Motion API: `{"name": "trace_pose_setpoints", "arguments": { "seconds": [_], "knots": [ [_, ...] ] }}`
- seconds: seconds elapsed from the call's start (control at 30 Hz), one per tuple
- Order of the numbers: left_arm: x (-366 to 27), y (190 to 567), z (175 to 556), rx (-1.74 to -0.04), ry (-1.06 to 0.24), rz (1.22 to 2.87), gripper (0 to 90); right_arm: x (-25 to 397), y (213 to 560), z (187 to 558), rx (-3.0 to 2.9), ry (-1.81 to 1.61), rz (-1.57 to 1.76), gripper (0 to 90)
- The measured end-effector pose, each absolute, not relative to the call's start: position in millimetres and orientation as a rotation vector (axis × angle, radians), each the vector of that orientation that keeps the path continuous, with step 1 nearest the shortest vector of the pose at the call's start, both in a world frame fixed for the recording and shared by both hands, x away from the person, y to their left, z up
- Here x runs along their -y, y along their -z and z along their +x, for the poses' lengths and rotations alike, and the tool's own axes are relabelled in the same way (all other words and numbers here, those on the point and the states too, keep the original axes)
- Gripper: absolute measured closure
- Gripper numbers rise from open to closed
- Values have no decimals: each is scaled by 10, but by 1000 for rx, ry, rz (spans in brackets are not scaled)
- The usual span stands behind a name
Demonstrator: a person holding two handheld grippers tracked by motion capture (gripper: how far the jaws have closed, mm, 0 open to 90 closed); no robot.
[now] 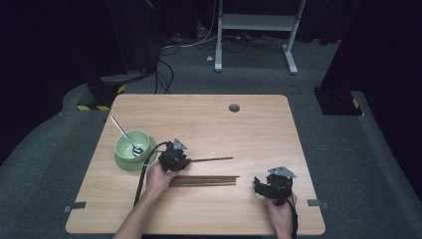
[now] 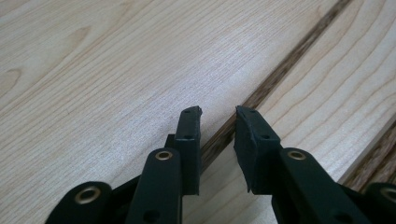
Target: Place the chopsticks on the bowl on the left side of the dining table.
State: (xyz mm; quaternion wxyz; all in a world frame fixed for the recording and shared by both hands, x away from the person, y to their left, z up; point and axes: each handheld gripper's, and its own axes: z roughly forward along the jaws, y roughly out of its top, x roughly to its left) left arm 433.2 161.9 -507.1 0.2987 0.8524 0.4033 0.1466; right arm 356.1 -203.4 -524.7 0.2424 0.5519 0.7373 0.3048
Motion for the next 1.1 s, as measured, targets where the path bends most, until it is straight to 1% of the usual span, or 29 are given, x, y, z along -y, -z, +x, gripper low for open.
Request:
{"name": "trace_pose_setpoints", "arguments": {
  "seconds": [0.5,0.93,1.1],
  "knots": [
    [-1653,5055,4363,-1054,-384,2292,789,2034,5247,3561,-2016,-833,1509,177],
    [-1704,5046,4367,-1022,-391,2323,831,2036,5247,3562,-2017,-833,1505,177],
    [-1722,5047,4373,-1008,-385,2326,833,2035,5247,3562,-2017,-833,1504,178]
  ]
}}
